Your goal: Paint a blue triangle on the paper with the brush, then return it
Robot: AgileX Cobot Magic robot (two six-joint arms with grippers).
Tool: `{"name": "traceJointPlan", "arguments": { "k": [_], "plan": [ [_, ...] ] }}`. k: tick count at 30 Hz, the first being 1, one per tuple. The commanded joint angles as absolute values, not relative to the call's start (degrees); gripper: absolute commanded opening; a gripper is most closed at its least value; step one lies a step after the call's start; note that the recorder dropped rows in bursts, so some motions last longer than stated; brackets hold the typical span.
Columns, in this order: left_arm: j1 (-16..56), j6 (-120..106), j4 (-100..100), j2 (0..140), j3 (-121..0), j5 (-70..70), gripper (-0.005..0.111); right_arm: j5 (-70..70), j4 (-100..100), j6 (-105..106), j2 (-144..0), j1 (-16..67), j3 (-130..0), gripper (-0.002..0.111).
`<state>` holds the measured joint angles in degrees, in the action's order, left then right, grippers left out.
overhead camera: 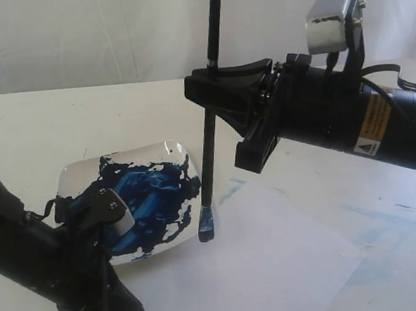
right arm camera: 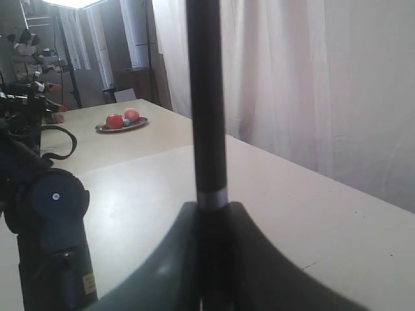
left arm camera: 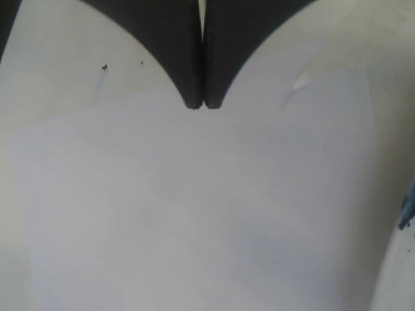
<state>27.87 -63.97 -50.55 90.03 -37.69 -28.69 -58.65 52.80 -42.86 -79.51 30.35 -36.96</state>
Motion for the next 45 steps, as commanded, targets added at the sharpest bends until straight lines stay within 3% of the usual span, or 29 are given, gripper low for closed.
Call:
{"name": "traceJointPlan", "arguments": {
  "k": [1, 27, 37, 45],
  "plan": [
    [28.07, -64.78, -51.78, 90.17, -37.78, -29.04, 0.0, -59.56, 52.37, -42.18, -79.59, 30.17, -36.8, 0.0],
    [28.18, -63.68, -47.83, 90.27, -42.1, -31.67, 0.0, -59.32, 52.51, -42.18, -79.59, 30.17, -36.8, 0.0],
    [37.9, -50.17, -31.91, 89.62, -42.1, -22.99, 0.0, -59.24, 52.51, -42.18, -79.59, 30.17, -36.8, 0.0],
    [38.42, -47.14, -30.86, 89.74, -41.7, -20.47, 0.0, -59.24, 52.51, -42.18, -79.59, 30.17, -36.8, 0.0]
  ]
}}
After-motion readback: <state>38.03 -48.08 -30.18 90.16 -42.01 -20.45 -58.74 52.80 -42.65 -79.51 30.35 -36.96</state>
